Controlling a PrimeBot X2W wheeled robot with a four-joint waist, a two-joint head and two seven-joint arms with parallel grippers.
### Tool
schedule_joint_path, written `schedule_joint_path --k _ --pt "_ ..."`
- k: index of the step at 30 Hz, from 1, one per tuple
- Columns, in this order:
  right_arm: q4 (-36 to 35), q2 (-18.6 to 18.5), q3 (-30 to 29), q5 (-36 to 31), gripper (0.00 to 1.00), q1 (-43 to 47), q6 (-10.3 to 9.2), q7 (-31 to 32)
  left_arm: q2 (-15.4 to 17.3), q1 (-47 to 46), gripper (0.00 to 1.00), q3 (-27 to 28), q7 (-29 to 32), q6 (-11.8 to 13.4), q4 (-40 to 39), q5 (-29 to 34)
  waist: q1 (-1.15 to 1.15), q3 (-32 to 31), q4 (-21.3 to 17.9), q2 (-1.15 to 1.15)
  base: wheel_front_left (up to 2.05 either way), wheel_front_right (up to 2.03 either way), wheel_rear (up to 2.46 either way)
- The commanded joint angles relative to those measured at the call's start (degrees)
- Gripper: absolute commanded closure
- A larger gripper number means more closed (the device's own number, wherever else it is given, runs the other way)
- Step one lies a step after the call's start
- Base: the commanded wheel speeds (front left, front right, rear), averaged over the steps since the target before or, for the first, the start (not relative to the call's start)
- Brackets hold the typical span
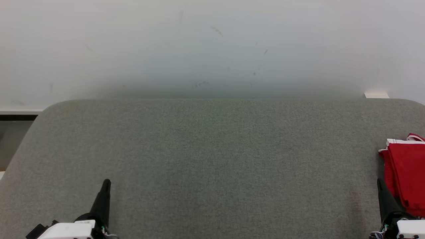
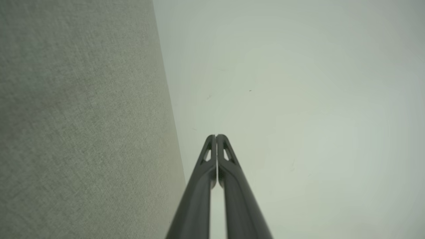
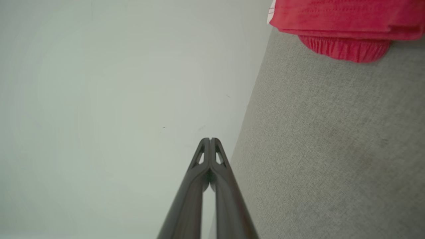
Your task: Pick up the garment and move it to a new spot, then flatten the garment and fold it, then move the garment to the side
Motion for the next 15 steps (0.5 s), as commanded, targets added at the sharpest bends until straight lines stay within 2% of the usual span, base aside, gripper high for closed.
schedule_joint_path --k 1,10,15 --pt "0.01 -0.55 -0.27 1.05 1.0 -0.84 -0.11 0.2 0.37 -0.63 1.0 0.39 0.43 -0.44 -0.25 -0.85 0.0 0.02 0.0 0.0 0.0 0.0 0.0" --pt "0.13 -0.56 -0.35 4.59 1.0 -1.42 -0.12 1.17 0.39 -1.18 1.0 0.99 1.24 -0.68 -0.21 -4.2 0.0 0.27 -0.02 0.0 0.0 0.0 0.0" --pt "0.13 -0.55 -0.35 4.39 1.0 -1.37 -0.12 1.2 0.35 -1.08 1.0 1.0 1.24 -0.55 -0.19 -4.01 0.0 0.28 -0.02 0.0 0.0 0.0 0.0"
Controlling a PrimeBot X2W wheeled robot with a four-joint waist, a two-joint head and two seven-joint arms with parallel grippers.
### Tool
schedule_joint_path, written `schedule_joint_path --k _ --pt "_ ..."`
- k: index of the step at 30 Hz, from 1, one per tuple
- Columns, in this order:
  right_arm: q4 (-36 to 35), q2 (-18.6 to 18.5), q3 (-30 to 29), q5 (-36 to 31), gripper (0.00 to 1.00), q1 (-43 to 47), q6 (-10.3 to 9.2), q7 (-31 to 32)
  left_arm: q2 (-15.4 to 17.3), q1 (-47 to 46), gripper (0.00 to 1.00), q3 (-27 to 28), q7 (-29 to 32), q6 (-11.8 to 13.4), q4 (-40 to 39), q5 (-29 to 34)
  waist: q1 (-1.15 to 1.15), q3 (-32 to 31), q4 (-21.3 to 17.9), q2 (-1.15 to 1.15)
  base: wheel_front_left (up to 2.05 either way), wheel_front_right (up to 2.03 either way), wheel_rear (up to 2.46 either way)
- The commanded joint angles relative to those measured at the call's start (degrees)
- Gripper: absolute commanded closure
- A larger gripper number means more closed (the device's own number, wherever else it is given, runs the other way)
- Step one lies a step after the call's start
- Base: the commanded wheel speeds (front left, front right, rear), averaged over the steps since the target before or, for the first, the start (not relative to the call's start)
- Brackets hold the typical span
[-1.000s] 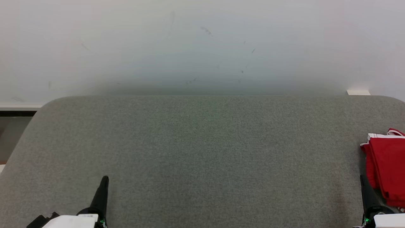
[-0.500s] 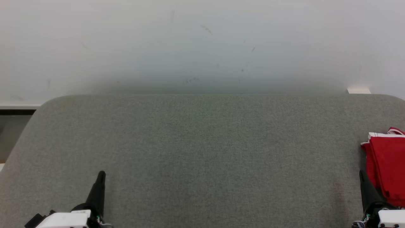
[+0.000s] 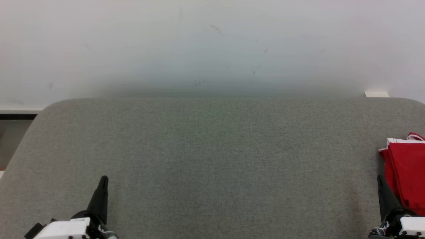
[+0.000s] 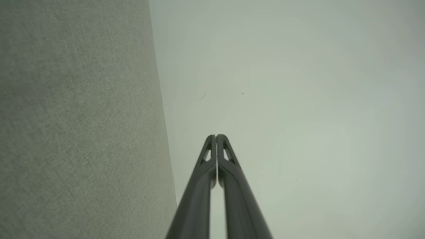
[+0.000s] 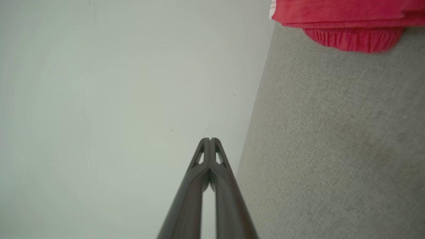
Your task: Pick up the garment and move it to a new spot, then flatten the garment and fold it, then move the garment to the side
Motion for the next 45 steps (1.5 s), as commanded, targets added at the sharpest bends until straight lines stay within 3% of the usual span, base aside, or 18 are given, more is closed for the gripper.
schedule_joint_path --k 1,45 --pt "0.03 -0.48 -0.25 0.06 1.0 -0.47 -0.12 0.29 0.3 -0.38 1.0 0.1 0.09 -0.11 -0.17 0.0 0.0 0.0 0.0 0.0 0.0 0.0 0.0" --pt "0.02 -0.46 -0.24 0.05 1.0 -0.45 -0.12 0.29 -0.05 -0.4 1.0 0.41 0.42 -0.09 -0.16 0.48 0.0 0.0 0.0 0.0 0.0 0.0 0.0"
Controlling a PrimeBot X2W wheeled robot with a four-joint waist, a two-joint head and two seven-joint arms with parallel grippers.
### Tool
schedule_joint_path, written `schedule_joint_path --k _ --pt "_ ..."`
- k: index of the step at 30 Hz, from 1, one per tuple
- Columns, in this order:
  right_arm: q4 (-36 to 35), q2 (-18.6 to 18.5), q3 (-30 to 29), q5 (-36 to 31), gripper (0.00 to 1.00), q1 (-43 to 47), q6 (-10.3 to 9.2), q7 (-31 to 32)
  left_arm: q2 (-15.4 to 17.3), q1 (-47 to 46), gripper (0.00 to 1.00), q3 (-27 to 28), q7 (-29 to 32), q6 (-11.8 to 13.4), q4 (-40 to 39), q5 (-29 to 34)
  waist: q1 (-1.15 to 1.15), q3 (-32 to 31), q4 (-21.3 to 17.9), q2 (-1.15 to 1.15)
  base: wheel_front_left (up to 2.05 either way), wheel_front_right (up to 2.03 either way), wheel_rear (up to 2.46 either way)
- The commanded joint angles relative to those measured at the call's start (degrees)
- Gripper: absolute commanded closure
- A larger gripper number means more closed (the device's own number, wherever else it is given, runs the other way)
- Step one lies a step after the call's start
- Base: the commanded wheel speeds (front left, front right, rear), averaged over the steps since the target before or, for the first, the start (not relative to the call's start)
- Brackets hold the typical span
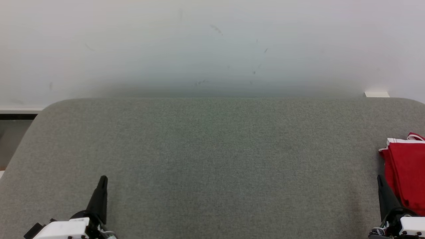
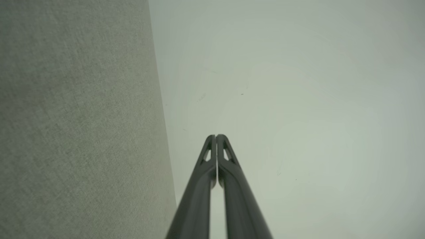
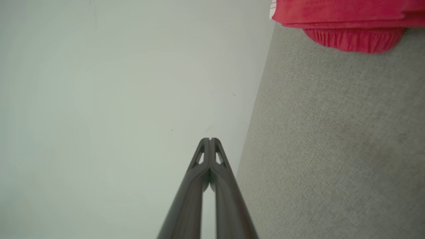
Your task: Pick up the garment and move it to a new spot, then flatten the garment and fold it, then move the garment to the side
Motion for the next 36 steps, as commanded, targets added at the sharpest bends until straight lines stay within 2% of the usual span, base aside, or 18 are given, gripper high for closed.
schedule_joint_path --k 1,36 --pt "0.01 -0.43 -0.23 0.05 1.0 -0.43 -0.12 0.29 0.03 -0.38 1.0 0.1 0.21 -0.09 -0.16 0.47 0.0 0.0 0.0 0.0 0.0 0.0 0.0" --pt "0.01 -0.43 -0.23 0.05 1.0 -0.43 -0.12 0.29 -0.15 -0.39 1.0 0.35 0.31 -0.07 -0.16 0.64 0.0 0.0 0.0 0.0 0.0 0.0 0.0"
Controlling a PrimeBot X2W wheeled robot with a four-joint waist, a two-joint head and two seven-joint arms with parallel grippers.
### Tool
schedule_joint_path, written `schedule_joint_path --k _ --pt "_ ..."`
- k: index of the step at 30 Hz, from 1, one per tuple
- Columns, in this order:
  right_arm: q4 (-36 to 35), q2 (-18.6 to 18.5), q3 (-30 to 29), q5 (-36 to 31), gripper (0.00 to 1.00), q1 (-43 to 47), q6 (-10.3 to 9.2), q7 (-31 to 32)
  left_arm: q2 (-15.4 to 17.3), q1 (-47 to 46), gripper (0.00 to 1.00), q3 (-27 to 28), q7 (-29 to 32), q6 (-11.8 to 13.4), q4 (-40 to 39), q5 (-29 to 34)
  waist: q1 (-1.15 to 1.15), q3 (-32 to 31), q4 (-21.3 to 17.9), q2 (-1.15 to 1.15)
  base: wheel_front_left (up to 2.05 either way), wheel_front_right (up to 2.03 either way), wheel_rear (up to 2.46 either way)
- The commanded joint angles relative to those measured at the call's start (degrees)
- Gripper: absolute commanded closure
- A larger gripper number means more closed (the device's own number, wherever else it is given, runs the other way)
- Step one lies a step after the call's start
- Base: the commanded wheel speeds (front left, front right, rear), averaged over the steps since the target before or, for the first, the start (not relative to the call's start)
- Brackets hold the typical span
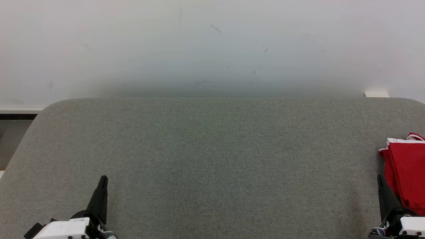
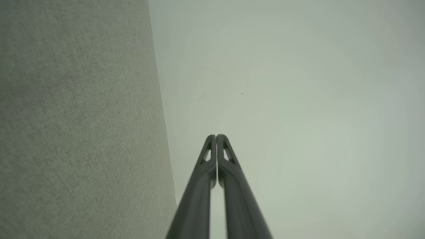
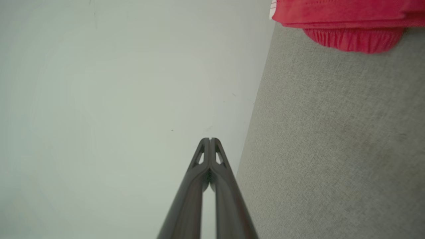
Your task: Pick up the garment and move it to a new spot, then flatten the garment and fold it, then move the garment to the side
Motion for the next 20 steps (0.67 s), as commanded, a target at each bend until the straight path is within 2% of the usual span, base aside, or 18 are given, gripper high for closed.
schedule_joint_path --k 1,20 --pt "0.01 -0.43 -0.23 0.05 1.0 -0.43 -0.12 0.29 0.0 -0.36 1.0 0.15 -0.01 -0.07 -0.16 0.42 0.0 0.0 0.0 0.0 0.0 0.0 0.0" --pt "0.01 -0.43 -0.23 0.05 1.0 -0.43 -0.12 0.29 -0.08 -0.37 1.0 0.28 0.14 -0.06 -0.16 0.58 0.0 0.0 0.0 0.0 0.0 0.0 0.0"
